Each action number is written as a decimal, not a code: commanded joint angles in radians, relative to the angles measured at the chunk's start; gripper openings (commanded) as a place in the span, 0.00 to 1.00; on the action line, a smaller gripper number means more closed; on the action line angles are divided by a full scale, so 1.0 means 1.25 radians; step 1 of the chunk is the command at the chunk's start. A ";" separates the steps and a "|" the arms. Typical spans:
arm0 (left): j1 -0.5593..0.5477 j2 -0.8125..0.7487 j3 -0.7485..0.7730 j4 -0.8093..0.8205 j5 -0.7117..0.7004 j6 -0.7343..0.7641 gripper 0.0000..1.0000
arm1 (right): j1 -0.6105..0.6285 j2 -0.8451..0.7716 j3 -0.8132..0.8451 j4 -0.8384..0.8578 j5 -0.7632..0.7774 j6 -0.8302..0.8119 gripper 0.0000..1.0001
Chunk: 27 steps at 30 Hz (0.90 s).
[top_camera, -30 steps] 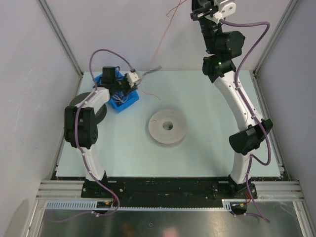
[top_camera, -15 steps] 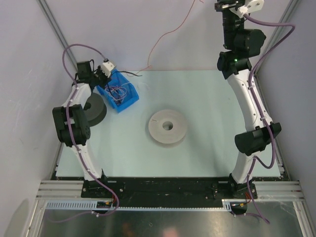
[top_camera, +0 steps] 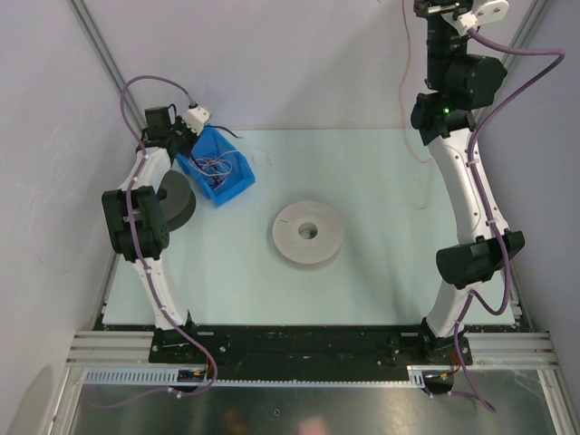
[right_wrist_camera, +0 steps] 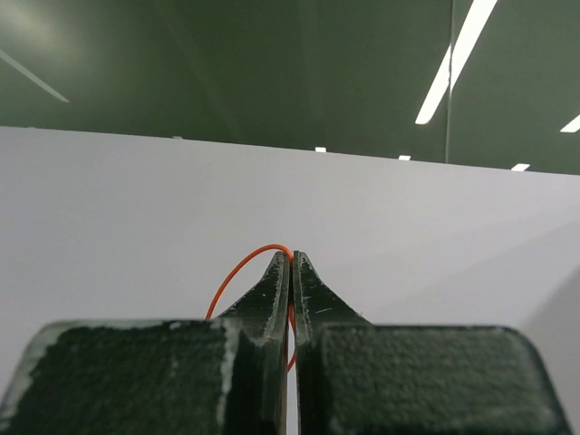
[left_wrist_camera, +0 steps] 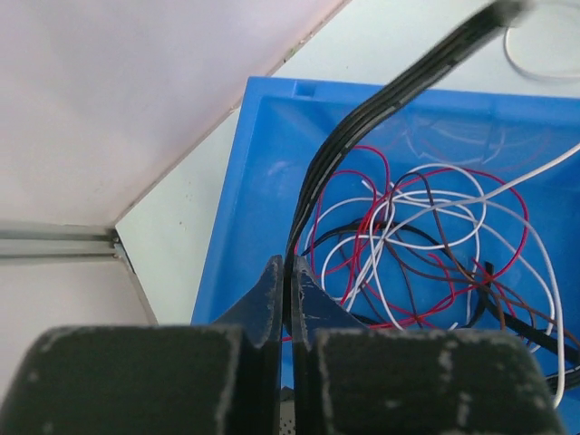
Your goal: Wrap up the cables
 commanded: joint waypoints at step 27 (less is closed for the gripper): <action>0.102 -0.202 -0.146 0.010 0.117 0.154 0.00 | -0.025 -0.107 -0.082 0.026 0.012 0.016 0.00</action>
